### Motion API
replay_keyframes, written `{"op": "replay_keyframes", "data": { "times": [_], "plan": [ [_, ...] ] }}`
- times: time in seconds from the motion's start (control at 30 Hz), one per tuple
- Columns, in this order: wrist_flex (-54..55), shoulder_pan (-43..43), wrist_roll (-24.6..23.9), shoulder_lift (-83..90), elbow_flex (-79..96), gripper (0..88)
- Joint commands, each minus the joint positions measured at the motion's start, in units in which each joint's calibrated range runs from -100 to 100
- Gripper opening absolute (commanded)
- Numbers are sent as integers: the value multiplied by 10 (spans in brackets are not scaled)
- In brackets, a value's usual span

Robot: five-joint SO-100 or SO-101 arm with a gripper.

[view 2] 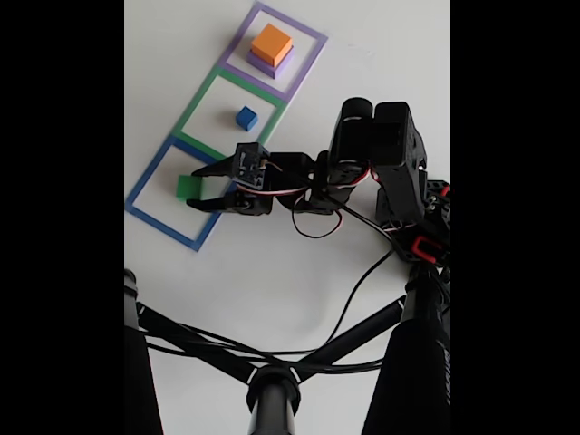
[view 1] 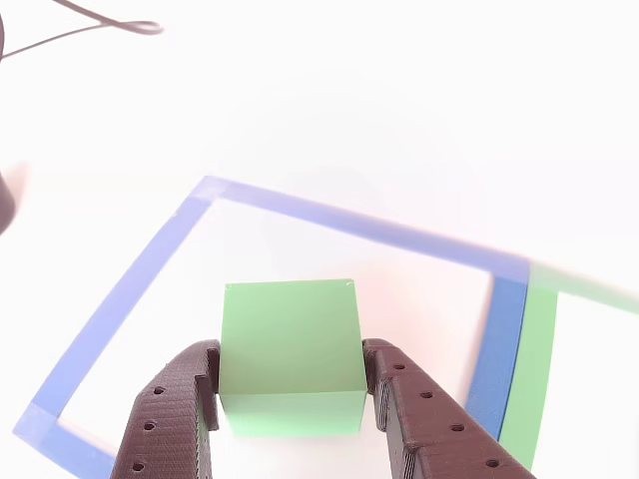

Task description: Tower of hanoi

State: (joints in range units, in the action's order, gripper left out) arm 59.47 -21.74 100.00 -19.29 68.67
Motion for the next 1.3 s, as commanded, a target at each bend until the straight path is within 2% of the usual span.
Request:
{"op": "replay_keyframes", "data": {
  "times": [0.0, 0.17, 0.6, 0.87, 0.97, 1.1, 1.27],
  "plan": [
    [22, -3, 0, 0, -8, 39],
    [38, -3, 0, -13, -4, 53],
    [61, 3, 0, -33, -4, 234],
    [22, -1, 0, 110, 67, 267],
    [-56, 3, 0, 232, 99, 267],
    [-263, 18, 0, 427, 96, 238],
    [-596, 48, 0, 637, 24, 85]
  ]
}}
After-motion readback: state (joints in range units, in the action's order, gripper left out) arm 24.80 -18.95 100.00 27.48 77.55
